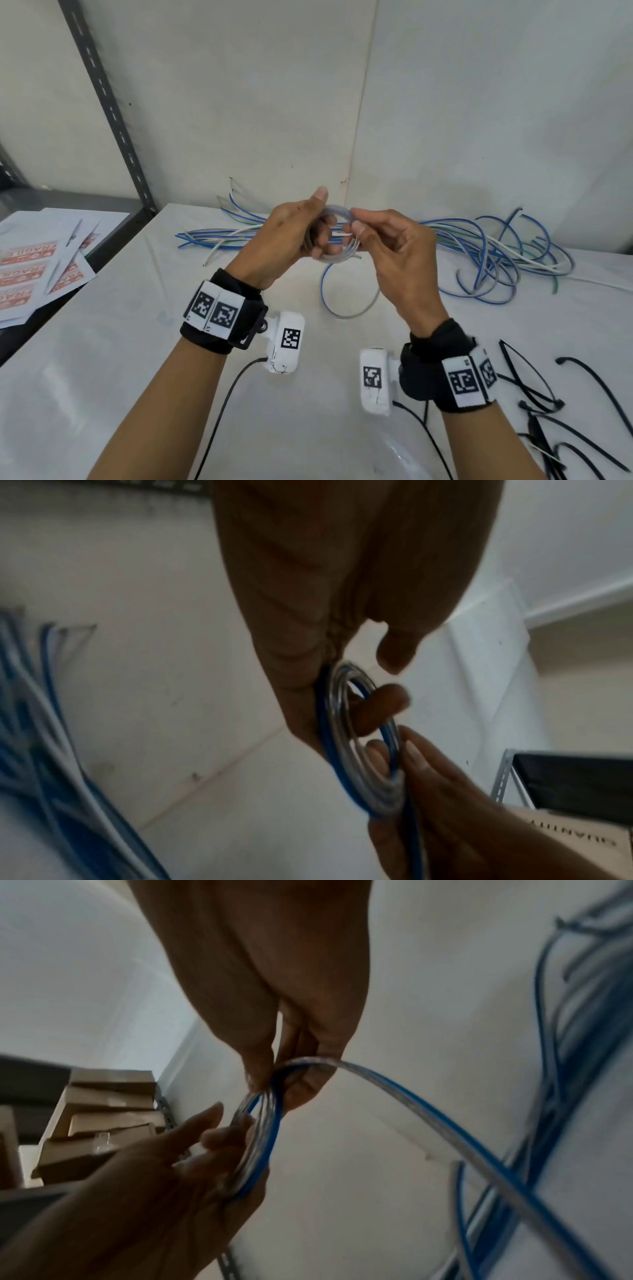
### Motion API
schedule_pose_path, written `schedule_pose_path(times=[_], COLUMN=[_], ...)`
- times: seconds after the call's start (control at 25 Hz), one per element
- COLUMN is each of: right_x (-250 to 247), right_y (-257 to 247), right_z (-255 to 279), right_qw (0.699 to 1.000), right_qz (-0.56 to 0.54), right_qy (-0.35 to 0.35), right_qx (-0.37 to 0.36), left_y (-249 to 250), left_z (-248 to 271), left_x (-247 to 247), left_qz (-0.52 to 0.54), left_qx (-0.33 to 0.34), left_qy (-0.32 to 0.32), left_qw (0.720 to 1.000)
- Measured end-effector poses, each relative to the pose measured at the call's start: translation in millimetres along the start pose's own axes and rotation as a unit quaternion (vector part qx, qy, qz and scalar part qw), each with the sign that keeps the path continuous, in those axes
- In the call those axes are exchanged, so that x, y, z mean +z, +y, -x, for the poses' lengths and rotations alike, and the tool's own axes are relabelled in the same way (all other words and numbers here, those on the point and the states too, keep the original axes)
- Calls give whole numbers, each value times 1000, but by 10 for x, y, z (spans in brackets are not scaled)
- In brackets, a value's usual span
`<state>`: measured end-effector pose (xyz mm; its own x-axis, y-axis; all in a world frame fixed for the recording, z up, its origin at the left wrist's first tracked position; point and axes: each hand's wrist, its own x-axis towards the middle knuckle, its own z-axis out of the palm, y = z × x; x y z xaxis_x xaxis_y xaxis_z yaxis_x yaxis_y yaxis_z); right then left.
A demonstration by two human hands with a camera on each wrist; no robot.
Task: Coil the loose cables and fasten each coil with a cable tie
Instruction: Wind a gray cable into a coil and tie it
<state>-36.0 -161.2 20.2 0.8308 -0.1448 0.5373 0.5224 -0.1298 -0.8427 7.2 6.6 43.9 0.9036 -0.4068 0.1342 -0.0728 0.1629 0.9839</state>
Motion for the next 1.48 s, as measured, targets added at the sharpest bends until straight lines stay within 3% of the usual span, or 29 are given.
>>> schedule_pose_path(times=[0.12,0.2,0.44,0.68,0.8,0.96,1.08,1.24,1.48], right_x=[-70,-59,250,354,150,-113,-113,-50,32], right_y=[-28,-50,-26,4,-15,-68,-72,-89,-76], right_z=[-2,2,118,147,42,-15,12,44,39], right_qw=[993,993,993,986,994,996,990,990,1000], right_qz=[88,90,-65,-116,-77,48,87,105,12], right_qy=[-81,-74,103,116,74,-74,-108,-93,22], right_qx=[-20,-31,0,7,-12,-5,-5,-21,-16], left_y=[-39,-60,15,-44,-15,9,5,-4,28], left_z=[35,35,27,16,-6,38,92,63,30], left_x=[10,41,87,159,118,41,14,-33,-32], left_qz=[-125,-138,12,108,95,-101,-193,-203,-61], left_qx=[-18,4,69,72,16,-35,-42,-17,24], left_qy=[-38,-17,49,82,53,-35,-61,-52,10], left_qw=[991,990,996,988,994,994,978,978,998])
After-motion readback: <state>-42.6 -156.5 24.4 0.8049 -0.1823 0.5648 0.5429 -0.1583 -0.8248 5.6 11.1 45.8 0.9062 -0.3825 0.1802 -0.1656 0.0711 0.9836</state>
